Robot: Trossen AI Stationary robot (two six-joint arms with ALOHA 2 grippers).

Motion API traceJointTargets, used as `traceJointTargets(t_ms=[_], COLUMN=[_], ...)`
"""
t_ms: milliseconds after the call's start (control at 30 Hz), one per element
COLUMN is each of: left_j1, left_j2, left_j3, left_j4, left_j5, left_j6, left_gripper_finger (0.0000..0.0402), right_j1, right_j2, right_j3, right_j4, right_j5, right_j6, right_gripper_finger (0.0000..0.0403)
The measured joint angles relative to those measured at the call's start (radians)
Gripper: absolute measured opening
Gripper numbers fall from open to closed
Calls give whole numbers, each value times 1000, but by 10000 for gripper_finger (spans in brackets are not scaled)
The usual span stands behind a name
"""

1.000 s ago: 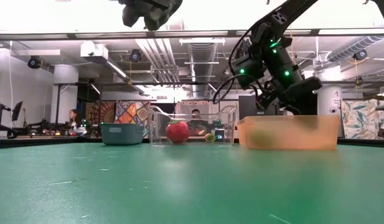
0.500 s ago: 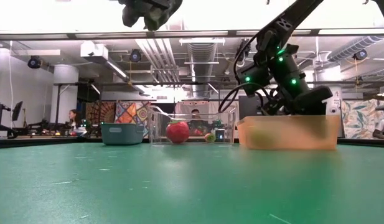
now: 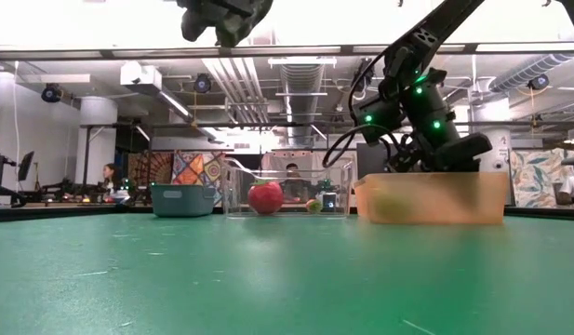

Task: Sort produce into baskets
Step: Put the dark green chili pepper into the orange bin

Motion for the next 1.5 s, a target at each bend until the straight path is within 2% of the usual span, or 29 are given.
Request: traceJointTargets(t_ms=[233,367,533,700,800,967,1133,1267,1367,1500], left_j1=[0,0,0,-8,-34,-68,-66,-67,-67,-67], left_j2=[0,0,-1,-2,-1,6,48,128,187,251], left_j3=[0,0,0,0,-3,-72,-156,-174,-153,-105], left_j4=[0,0,0,-33,1,202,355,566,673,699], left_j5=[-1,-1,2,43,43,46,43,46,57,67], left_j6=[-5,-5,-32,-49,-24,20,-62,-95,-101,-101], left_gripper_finger=[107,107,107,107,107,107,107,107,107,107], right_j1=[0,-2,-3,0,3,39,71,116,154,191], right_j2=[0,0,-19,-164,-325,-629,-824,-866,-842,-788], right_j3=[0,20,79,119,112,16,-110,-183,-200,-205], right_j4=[18,-9,-161,-200,-45,470,880,1134,1167,1226], right_j5=[9,54,51,41,-20,-54,-54,-81,-88,-72], right_j6=[-20,-38,-1,124,259,498,565,564,567,541], right_gripper_finger=[14,10,13,26,39,68,100,129,154,184])
